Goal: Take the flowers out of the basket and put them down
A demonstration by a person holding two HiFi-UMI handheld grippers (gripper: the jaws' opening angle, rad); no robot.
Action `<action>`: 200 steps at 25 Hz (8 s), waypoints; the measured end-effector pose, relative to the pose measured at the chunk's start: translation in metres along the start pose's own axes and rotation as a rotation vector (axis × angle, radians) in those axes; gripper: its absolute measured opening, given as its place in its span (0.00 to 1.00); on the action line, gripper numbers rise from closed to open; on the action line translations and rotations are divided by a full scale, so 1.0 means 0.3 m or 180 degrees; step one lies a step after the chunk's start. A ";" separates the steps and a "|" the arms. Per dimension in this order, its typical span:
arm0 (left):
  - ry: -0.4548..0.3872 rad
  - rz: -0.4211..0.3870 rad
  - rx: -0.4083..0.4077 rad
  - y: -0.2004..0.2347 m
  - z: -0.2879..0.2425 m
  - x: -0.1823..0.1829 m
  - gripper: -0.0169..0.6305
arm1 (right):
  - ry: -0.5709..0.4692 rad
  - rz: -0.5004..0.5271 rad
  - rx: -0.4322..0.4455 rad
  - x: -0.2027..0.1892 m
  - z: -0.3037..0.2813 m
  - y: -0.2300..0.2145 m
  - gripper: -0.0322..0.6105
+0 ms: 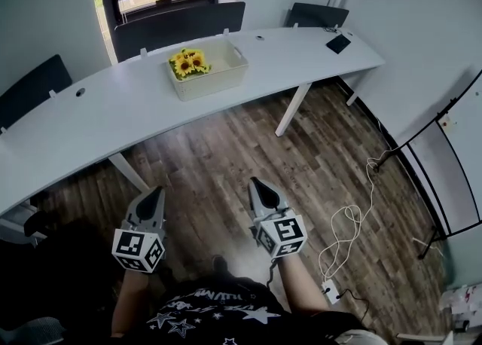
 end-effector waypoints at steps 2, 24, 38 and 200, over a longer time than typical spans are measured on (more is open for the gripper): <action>0.0032 -0.0023 0.0021 -0.013 -0.050 -0.002 0.04 | 0.0011 -0.0031 0.0004 0.001 -0.021 -0.057 0.05; 0.0194 0.0091 0.0016 0.280 -0.627 0.000 0.04 | 0.0076 0.0003 -0.0171 0.072 -0.517 -0.331 0.05; 0.0347 0.0210 -0.0042 0.550 -0.999 0.032 0.04 | 0.0086 0.0057 -0.0138 0.183 -0.969 -0.394 0.05; 0.0990 0.1158 0.1850 0.811 -1.463 -0.117 0.26 | 0.1821 0.1359 0.2902 0.086 -2.220 -0.373 0.87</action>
Point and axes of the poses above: the fingertips, and each gripper's own axes: z backward along the fingers, y to its left, x out of its top, the point moved 5 cm from there along z, backward along the fingers, and after that the axes turned 8 degrees about -z, right-handed, at the moved point
